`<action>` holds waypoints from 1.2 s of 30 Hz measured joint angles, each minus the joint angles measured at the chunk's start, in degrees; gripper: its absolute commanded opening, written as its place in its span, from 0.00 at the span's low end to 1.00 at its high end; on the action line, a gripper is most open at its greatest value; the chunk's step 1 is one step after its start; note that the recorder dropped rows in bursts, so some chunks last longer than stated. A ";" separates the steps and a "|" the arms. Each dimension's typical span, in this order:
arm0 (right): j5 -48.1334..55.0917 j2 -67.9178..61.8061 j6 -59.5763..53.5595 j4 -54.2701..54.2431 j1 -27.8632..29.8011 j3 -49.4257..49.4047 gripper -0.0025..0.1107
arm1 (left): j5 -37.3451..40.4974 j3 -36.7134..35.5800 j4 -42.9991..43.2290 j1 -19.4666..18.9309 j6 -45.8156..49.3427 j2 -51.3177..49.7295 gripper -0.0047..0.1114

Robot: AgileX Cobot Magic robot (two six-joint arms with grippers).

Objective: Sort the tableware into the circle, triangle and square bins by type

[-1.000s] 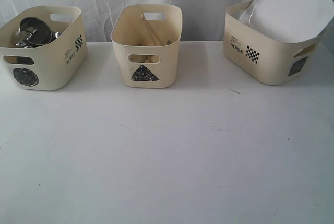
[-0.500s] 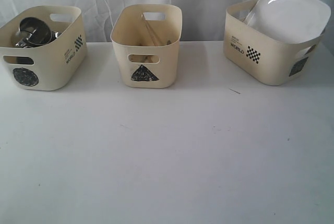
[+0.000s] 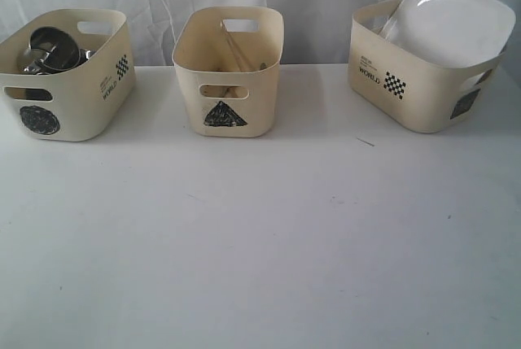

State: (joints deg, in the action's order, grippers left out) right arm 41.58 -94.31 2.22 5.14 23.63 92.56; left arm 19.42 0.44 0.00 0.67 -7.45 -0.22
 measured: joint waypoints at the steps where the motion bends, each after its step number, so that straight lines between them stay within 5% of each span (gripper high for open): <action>1: -3.22 3.53 -4.90 -7.13 -0.28 -2.44 0.02 | 0.00 0.00 0.00 0.00 0.00 0.00 0.05; 7: -23.06 24.12 -29.82 -38.77 -7.61 -29.91 0.02 | 0.00 0.00 0.00 0.00 0.00 0.00 0.05; 15: -33.82 47.87 -40.61 -44.56 -19.10 -61.63 0.02 | 0.00 0.00 0.00 0.00 0.00 0.00 0.05; 27: -12.42 76.07 -47.65 -45.19 -20.98 -65.79 0.02 | 0.00 0.00 0.00 0.00 0.00 0.00 0.05; 36: -12.59 83.64 -48.05 -41.59 -20.98 -66.09 0.02 | 0.00 0.00 0.00 0.00 0.00 0.00 0.05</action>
State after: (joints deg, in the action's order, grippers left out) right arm 28.98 -10.67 -45.83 -36.45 2.65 26.46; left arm 19.42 0.44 0.00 0.67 -7.45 -0.22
